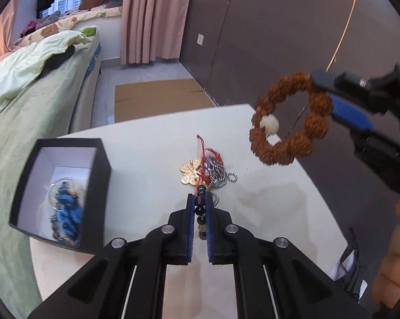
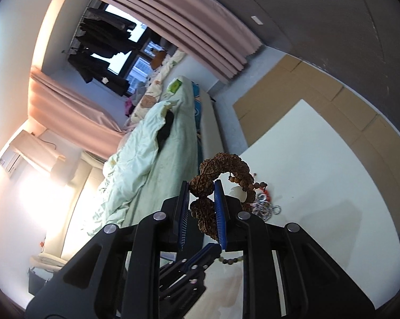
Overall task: Organize jewelry
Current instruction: 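Lift the rudraksha bracelet with the right tool while the left tool grasps the dark bead bracelet, then drop the dark bead bracelet into the black box with the left tool while the right drops the rudraksha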
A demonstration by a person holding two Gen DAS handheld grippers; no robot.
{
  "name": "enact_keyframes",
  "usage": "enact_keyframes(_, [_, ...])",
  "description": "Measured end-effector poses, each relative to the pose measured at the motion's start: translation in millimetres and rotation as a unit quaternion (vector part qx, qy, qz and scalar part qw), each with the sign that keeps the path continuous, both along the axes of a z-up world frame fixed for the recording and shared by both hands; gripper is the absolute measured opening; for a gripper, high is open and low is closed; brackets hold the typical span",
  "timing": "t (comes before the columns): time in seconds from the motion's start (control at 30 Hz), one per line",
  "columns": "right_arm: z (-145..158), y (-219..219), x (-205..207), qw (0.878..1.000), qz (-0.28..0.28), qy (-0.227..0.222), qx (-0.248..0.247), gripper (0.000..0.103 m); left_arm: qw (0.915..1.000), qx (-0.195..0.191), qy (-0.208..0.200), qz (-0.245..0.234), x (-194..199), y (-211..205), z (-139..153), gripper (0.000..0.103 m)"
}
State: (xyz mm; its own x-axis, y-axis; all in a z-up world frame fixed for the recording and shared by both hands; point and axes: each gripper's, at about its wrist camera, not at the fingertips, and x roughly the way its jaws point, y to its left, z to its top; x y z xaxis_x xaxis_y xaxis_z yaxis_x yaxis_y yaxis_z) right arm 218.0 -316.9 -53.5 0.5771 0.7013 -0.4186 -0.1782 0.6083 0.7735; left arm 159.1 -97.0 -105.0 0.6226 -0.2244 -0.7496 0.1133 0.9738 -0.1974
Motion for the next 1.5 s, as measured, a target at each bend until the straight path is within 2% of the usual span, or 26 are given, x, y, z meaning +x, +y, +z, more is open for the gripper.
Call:
enact_keyframes(0.27, [1.5, 21.3, -2.2, 1.0, 0.014, -0.012, 0.009, 0.02, 0.9986, -0.03, -0.038, 0.023, -15.3, 31.5, 39.0, 0.005])
enact_keyframes(0.53, [5.0, 44.9, -3.1, 0.999, 0.029, -0.024, 0.037, 0.02, 0.9939, -0.057, -0.068, 0.066, -23.4, 82.1, 69.0, 0.005])
enact_keyframes(0.7, [9.7, 62.8, -2.0, 0.997, 0.045, -0.037, 0.059, 0.02, 0.9909, -0.068, -0.072, 0.091, -20.9, 112.7, 76.7, 0.005])
enact_keyframes(0.9, [13.1, 85.4, 2.0, 0.994, 0.068, -0.044, 0.069, 0.02, 0.9888, -0.072, -0.065, 0.113, -18.8, 130.8, 73.5, 0.005])
enact_keyframes(1.03, [11.8, 97.5, 5.7, 0.994, 0.079, -0.044, 0.065, 0.02, 0.9887, -0.073, -0.041, 0.125, -10.1, 137.0, 64.8, 0.006])
enact_keyframes(1.07, [11.1, 100.4, 7.0, 0.994, 0.081, -0.042, 0.065, 0.02, 0.9877, -0.071, -0.035, 0.135, -8.4, 140.2, 62.4, 0.007])
enact_keyframes(1.13, [8.7, 107.2, 11.1, 0.993, 0.087, -0.037, 0.065, 0.02, 0.9853, -0.069, -0.027, 0.154, -6.7, 144.4, 59.4, 0.019])
enact_keyframes(1.17, [7.9, 110.4, 11.8, 0.993, 0.09, -0.035, 0.066, 0.02, 0.9839, -0.072, -0.028, 0.161, -7.4, 147.6, 58.7, 0.03])
enact_keyframes(1.2, [6.6, 114.9, 13.5, 0.993, 0.096, -0.033, 0.066, 0.02, 0.9821, -0.076, -0.033, 0.169, -8.4, 152.3, 59.3, 0.036])
enact_keyframes(1.33, [2.8, 132.4, 17.2, 0.991, 0.117, -0.029, 0.063, 0.02, 0.9794, -0.08, -0.037, 0.181, -10.2, 162.3, 61.8, 0.037])
enact_keyframes(1.4, [1.1, 144.0, 17.3, 0.99, 0.128, -0.027, 0.06, 0.02, 0.9766, -0.085, -0.039, 0.194, -11.5, 169.3, 62.1, 0.046])
enact_keyframes(1.5, [-1.3, 161.0, 19.9, 0.988, 0.142, -0.024, 0.05, 0.02, 0.9739, -0.09, -0.041, 0.204, -11.9, 176.6, 64.5, 0.047])
